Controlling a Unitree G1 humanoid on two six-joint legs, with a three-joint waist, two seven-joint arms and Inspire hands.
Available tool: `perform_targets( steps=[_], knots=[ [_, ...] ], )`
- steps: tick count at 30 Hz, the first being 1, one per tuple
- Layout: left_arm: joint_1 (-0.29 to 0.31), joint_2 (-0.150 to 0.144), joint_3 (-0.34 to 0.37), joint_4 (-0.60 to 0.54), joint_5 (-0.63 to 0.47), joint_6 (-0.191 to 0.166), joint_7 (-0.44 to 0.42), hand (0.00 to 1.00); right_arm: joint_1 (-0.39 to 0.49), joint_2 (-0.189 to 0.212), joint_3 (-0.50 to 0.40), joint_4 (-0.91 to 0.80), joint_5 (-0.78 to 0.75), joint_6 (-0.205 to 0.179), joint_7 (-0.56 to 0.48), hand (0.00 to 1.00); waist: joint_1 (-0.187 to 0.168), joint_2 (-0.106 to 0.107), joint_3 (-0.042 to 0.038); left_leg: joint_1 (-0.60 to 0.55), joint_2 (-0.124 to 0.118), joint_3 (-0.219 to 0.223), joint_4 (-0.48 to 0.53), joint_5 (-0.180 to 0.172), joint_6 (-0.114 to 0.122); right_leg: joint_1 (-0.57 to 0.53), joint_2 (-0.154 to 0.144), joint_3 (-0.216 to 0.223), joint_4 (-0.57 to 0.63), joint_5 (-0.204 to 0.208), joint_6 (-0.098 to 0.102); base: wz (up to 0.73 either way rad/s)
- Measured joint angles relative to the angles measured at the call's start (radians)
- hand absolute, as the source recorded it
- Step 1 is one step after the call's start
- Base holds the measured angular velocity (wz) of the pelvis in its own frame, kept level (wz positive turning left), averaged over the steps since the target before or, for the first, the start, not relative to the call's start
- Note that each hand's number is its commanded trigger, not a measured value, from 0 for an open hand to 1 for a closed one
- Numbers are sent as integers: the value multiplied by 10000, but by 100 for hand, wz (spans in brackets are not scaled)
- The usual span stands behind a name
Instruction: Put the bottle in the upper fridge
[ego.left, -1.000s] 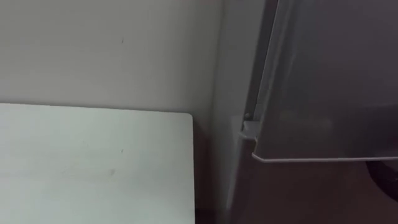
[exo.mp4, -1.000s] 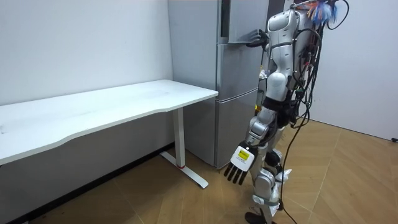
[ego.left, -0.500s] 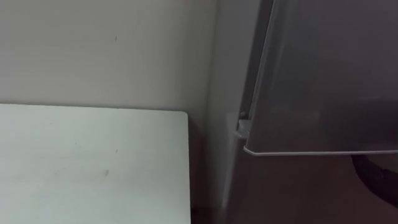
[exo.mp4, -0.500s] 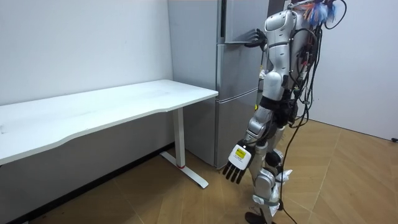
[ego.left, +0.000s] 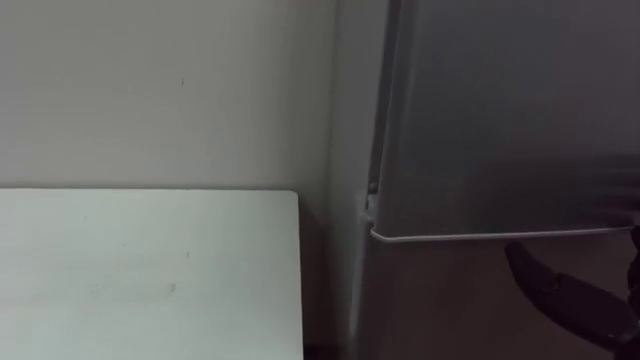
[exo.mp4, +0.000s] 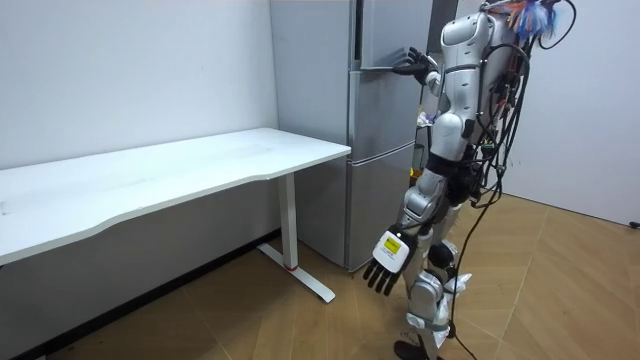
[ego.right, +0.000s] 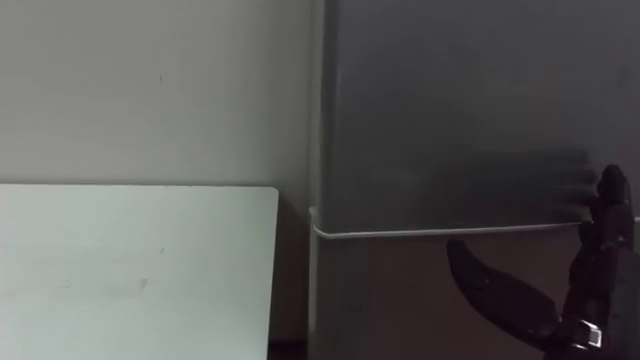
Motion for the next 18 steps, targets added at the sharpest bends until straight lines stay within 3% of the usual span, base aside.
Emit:
perform_targets(
  steps=[5,9,15,18],
  knots=[
    [-106,-5,-79,-1,98,125,0,0,-20,172,317,773,-770,-501,151,0,13,-18,-2,-26,13,-2,51,4,-1,-3,-15,-14,-12,46,-5,0],
    [-113,-13,-110,-11,122,196,-3,0,-18,183,543,987,-765,-547,479,0,26,50,-92,-15,3,-1,49,5,0,4,-14,-15,-20,72,-8,0],
    [-45,36,-302,-157,319,207,-8,0,-16,327,1089,1014,-782,-646,806,0,19,55,-111,-66,21,7,31,9,-7,12,-3,-5,-170,140,-10,0],
    [-42,35,-296,-287,708,214,-6,0,-15,650,1093,1033,-777,-723,933,0,13,54,-112,-83,30,8,35,14,-10,10,1,-2,-182,168,-14,0]
  ],
)
